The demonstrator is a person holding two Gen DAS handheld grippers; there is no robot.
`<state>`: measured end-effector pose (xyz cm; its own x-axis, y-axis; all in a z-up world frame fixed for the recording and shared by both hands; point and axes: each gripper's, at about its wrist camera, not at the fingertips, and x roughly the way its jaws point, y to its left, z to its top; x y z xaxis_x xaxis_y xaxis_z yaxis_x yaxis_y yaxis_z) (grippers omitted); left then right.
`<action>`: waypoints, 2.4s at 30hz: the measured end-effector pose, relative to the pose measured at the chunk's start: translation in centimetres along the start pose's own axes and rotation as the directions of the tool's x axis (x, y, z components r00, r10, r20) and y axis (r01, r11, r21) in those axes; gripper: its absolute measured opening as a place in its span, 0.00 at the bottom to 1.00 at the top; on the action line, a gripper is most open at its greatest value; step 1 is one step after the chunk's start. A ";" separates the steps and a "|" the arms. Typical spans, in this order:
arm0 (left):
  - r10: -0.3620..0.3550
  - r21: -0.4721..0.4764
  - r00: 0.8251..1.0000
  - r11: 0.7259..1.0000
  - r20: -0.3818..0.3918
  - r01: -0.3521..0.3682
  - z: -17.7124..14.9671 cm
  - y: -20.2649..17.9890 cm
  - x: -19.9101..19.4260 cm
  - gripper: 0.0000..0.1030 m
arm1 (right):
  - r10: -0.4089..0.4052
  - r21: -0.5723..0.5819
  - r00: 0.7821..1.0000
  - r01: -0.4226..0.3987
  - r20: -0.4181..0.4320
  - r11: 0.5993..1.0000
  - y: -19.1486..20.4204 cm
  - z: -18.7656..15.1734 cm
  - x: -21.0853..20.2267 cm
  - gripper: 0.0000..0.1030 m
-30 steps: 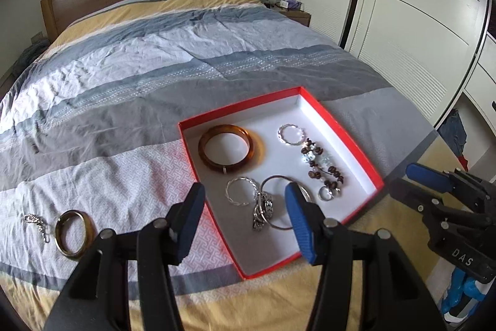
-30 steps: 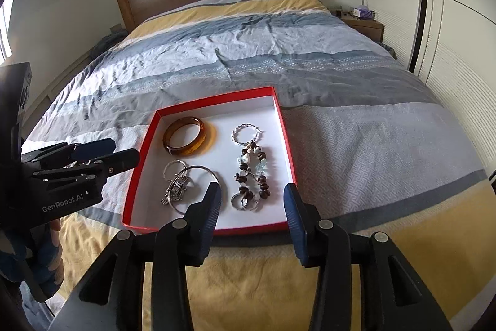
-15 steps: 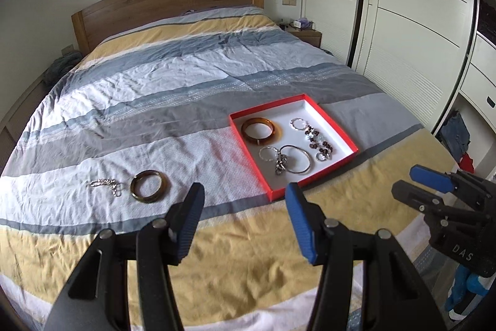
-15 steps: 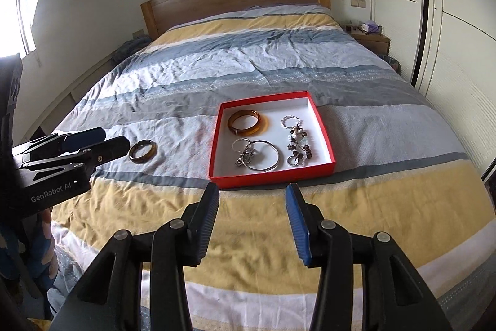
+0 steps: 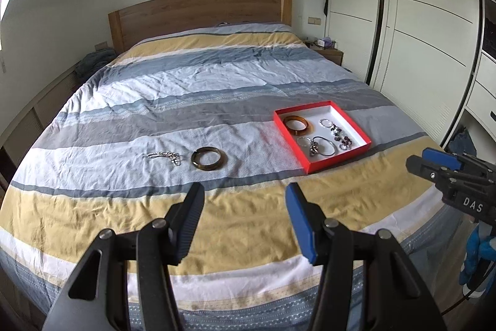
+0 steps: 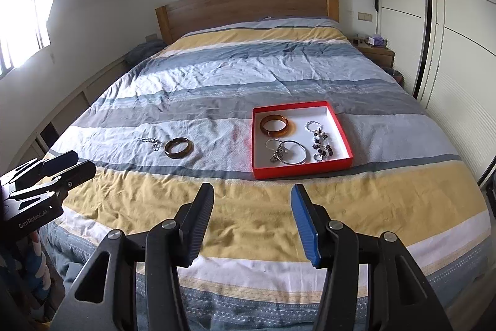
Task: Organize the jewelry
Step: 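Move both open tools back toward the silver chain and brown bangle, then grasp the silver chain necklace with the left tool while the right tool grasps the brown bangle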
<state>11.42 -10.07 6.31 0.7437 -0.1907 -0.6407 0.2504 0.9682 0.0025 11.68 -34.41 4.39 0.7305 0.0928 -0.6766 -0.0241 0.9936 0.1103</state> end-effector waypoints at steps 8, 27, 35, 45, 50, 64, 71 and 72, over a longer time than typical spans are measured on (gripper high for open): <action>0.033 -0.088 0.999 0.996 -0.019 -0.035 -2.7 5.7 -1.6 0.51 | 0.022 -0.007 0.999 -0.023 -0.037 1.000 4.1 -0.2 0.7 0.51; 0.066 -0.276 0.987 0.956 -0.144 -0.104 -7.1 16.9 3.1 0.51 | 0.071 -0.143 0.985 -0.094 -0.156 0.985 14.7 1.1 7.8 0.52; 0.077 -0.298 0.972 0.944 -0.224 -0.143 -8.2 18.9 6.8 0.51 | 0.097 -0.179 0.970 -0.139 -0.225 0.974 17.0 1.0 12.4 0.52; 0.085 -0.281 0.944 0.943 -0.318 -0.180 -8.5 19.5 12.7 0.51 | 0.123 -0.200 0.951 -0.185 -0.285 0.962 17.5 2.0 18.8 0.52; 0.076 -0.288 0.939 0.941 -0.337 -0.180 -7.4 20.2 16.0 0.51 | 0.143 -0.209 0.949 -0.206 -0.281 0.956 17.3 3.7 22.4 0.52; -0.045 -0.368 0.956 0.927 -0.290 -0.068 1.8 21.0 29.6 0.51 | 0.183 -0.165 0.934 -0.241 -0.306 0.956 14.2 6.9 34.1 0.52; -0.031 -0.403 0.927 0.906 -0.374 -0.132 2.9 20.7 36.3 0.51 | 0.200 -0.189 0.914 -0.279 -0.353 0.942 14.1 6.5 37.8 0.52; -0.019 -0.401 0.924 0.904 -0.381 -0.146 2.7 20.6 36.7 0.51 | 0.201 -0.195 0.912 -0.284 -0.357 0.939 14.2 6.4 38.1 0.52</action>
<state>45.60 2.46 -15.10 0.4466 -0.1332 -0.8848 -0.1313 0.9684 -0.2121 43.52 -17.17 -15.20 0.4175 0.3077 -0.8550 -0.3632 0.9190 0.1535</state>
